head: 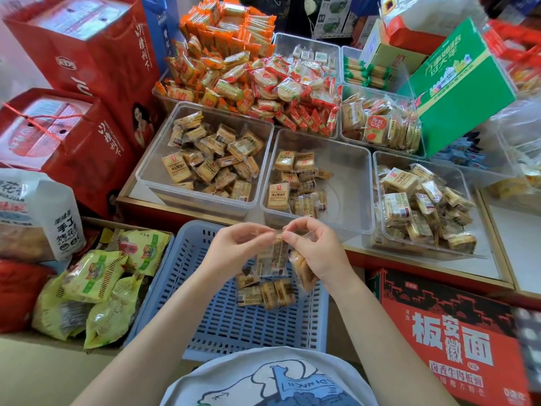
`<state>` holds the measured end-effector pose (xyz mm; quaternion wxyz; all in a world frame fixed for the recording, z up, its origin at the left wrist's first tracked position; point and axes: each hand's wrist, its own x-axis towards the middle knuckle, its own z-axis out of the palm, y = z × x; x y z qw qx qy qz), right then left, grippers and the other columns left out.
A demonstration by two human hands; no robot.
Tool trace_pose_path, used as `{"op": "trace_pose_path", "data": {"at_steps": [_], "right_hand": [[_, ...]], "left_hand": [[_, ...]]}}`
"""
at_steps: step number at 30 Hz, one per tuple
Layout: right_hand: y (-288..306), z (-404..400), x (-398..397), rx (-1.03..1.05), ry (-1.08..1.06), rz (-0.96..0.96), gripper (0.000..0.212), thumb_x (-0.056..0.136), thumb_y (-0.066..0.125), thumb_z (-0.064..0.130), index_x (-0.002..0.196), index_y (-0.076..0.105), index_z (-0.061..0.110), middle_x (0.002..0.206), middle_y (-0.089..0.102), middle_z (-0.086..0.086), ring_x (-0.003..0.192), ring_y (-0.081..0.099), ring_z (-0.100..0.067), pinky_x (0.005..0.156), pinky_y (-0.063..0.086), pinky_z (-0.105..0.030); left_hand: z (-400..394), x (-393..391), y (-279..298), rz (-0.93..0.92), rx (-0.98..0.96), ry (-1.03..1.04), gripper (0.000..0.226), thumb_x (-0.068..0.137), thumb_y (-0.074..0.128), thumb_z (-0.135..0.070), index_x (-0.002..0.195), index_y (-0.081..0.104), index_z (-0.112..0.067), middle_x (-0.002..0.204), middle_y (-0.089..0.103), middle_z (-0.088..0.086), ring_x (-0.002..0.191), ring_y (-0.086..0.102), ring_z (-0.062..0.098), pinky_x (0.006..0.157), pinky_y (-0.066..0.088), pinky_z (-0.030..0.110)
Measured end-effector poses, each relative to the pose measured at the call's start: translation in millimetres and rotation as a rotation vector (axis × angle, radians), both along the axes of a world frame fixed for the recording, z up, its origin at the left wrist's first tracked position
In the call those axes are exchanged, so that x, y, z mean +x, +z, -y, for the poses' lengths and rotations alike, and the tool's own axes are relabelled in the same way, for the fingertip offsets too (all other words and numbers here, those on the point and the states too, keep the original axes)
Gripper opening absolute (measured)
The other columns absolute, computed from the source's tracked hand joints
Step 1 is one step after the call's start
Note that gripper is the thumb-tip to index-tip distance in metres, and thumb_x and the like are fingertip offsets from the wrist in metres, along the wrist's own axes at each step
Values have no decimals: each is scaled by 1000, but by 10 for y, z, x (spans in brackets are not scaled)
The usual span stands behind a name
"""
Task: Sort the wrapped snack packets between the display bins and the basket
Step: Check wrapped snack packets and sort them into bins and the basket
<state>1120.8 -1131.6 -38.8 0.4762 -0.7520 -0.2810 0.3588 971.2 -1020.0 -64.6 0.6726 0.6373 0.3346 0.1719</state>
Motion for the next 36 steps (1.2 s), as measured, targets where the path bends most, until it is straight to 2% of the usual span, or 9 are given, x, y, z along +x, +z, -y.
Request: {"op": "trace_pose_path", "data": {"at_steps": [4,9,14,20,24,26,28,32,36], "right_hand": [[25,2,-25,33,-24,28,7,91,76,21,85,71,20,85,72,-8,80,66,-26,79,57,-42],[54,28,46,59,-26,9,10,92,74,21,85,68,22,80,68,-6,75,62,-22,75,56,-40],[36,25,21,24,19,28,7,92,74,21,89,69,18,90,71,-12,88,67,-33,81,59,-49],[31,38,45,-133,165,-26,24,92,72,41,84,58,23,76,57,-2,72,54,-20,74,52,-45],[67,45,29,-61,71,25,20,90,77,29,81,63,18,72,58,1,69,53,-14,68,49,-36],[65,49,-3,-41,29,41,22,88,79,27,76,63,18,70,61,-2,67,56,-18,66,52,-42],[56,39,-55,-15,9,45,24,87,81,25,73,63,18,68,63,-9,66,56,-21,67,54,-49],[101,21,-48,28,-79,-16,25,87,80,26,72,63,15,82,65,-28,74,61,-45,74,55,-58],[117,47,37,-12,-187,-109,22,94,72,31,82,67,14,89,70,-24,86,68,-42,81,57,-55]], "left_hand": [[-13,19,33,62,-106,65,28,80,78,-33,96,79,-10,94,78,11,93,74,30,85,61,39],[-6,47,102,22,-74,-12,14,86,79,-21,91,75,-9,83,77,5,77,72,15,71,59,28],[-1,103,37,7,-140,94,7,90,73,-10,86,77,-6,93,77,17,86,70,27,90,58,48],[68,125,6,18,-4,125,6,91,76,-16,86,78,-13,79,77,2,75,68,11,74,53,28],[90,119,22,44,0,122,10,92,73,-11,86,77,-18,78,77,0,74,70,9,70,56,22],[72,122,22,49,-20,150,9,92,74,-13,86,77,-19,74,76,-2,70,68,9,65,56,23],[54,119,9,68,-70,203,8,88,76,-25,90,79,-19,75,74,1,72,67,15,68,56,32],[49,82,-16,91,-344,83,44,80,75,-47,116,72,-22,99,74,11,89,70,25,76,60,41],[90,58,-42,11,-407,-189,54,83,84,-27,130,60,-16,113,75,14,103,73,31,80,60,41]]}}
